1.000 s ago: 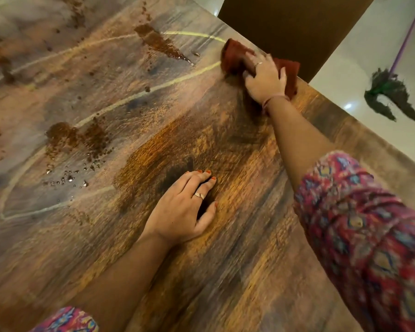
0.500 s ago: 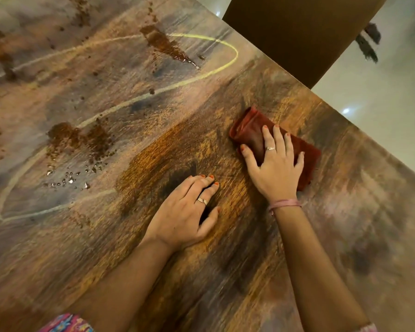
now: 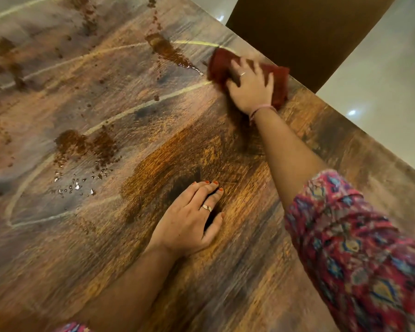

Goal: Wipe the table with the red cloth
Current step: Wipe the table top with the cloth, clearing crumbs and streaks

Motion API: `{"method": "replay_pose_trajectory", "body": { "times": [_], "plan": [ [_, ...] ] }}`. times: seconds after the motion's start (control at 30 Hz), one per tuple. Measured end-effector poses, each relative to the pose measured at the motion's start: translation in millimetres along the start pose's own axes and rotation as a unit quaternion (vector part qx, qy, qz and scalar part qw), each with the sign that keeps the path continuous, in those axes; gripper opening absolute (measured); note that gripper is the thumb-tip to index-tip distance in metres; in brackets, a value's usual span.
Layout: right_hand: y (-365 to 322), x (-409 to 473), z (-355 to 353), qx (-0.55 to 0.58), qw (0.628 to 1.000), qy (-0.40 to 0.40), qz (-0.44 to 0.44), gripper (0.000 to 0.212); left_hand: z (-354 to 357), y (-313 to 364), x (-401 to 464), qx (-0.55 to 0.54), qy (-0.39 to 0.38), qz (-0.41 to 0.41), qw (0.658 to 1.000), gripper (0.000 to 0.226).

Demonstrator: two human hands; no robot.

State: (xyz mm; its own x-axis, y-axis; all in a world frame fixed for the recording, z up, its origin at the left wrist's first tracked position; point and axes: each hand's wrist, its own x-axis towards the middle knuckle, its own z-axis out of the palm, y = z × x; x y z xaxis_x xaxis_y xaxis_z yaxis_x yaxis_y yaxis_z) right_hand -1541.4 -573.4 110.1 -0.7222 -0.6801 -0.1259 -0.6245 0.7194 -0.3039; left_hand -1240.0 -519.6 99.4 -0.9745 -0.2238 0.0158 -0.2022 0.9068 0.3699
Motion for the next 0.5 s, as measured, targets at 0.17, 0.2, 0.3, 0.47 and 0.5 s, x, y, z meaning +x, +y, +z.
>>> {"method": "replay_pose_trajectory", "body": {
  "times": [0.17, 0.2, 0.3, 0.47, 0.5],
  "plan": [
    [-45, -118, 38, 0.102, 0.94, -0.094, -0.313, 0.054, 1, 0, 1, 0.017, -0.002, 0.003, 1.0, 0.046],
    [-42, -122, 38, 0.097, 0.928, -0.108, -0.343, 0.054, 1, 0, 1, 0.015, -0.001, 0.005, 1.0, 0.046],
    [-21, -76, 21, 0.042, 0.938, -0.097, -0.33, 0.055, -1, 0, 1, -0.005, -0.01, 0.001, 1.0, 0.049],
    [38, 27, -23, 0.052, 0.997, 0.029, 0.053, 0.051, -1, 1, 0, -0.005, -0.003, 0.001, 1.0, 0.05],
    [37, 30, -24, 0.061, 0.994, 0.032, 0.09, 0.052, -1, 1, 0, -0.005, -0.004, 0.001, 1.0, 0.05]
  ]
}}
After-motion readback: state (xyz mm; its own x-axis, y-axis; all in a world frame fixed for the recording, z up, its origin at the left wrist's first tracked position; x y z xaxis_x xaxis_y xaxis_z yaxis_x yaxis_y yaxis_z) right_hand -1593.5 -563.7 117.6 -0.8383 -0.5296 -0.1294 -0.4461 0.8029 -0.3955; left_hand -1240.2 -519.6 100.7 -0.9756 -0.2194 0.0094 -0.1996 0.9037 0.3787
